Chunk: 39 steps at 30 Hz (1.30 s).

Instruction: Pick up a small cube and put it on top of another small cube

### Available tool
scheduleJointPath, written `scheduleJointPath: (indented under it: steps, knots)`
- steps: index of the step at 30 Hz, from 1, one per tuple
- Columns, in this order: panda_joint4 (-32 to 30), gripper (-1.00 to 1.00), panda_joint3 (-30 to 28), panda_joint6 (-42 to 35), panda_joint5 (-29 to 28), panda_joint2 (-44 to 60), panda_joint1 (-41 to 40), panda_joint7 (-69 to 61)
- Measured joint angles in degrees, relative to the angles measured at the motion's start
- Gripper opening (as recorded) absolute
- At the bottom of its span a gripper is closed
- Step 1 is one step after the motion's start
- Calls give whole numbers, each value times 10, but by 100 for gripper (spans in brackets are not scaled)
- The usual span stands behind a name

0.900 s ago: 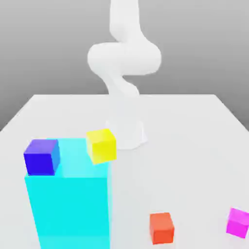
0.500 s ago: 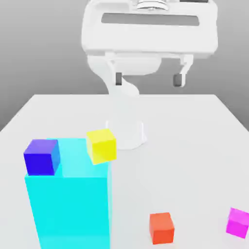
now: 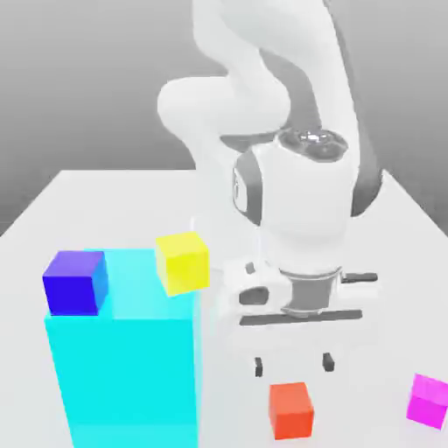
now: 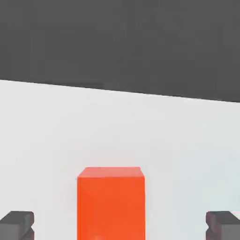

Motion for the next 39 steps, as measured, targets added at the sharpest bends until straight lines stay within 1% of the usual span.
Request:
scheduleJointPath:
  steps: [3, 4, 11, 16, 19, 20, 26, 32, 35, 37, 39]
  knots:
    - [11, 0, -18, 49, -17, 62, 15, 13]
    - [13, -100, -22, 59, -20, 75, 18, 16]
    - [13, -100, -21, 58, -21, 74, 17, 16]
    - [-4, -100, 1, -13, 9, -15, 0, -6]
    - [3, -100, 29, -43, 33, -26, 4, -24]
    - [12, -100, 30, -62, 40, -34, 3, -18]
    - [86, -100, 1, -205, 66, -104, -29, 59]
    - [162, -100, -45, -355, 62, -187, -117, 179]
    - [191, -100, -68, -420, 55, -228, -166, 251]
    - [197, -100, -84, -445, 54, -249, -189, 298]
    - [176, -100, -90, -420, 55, -244, -197, 314]
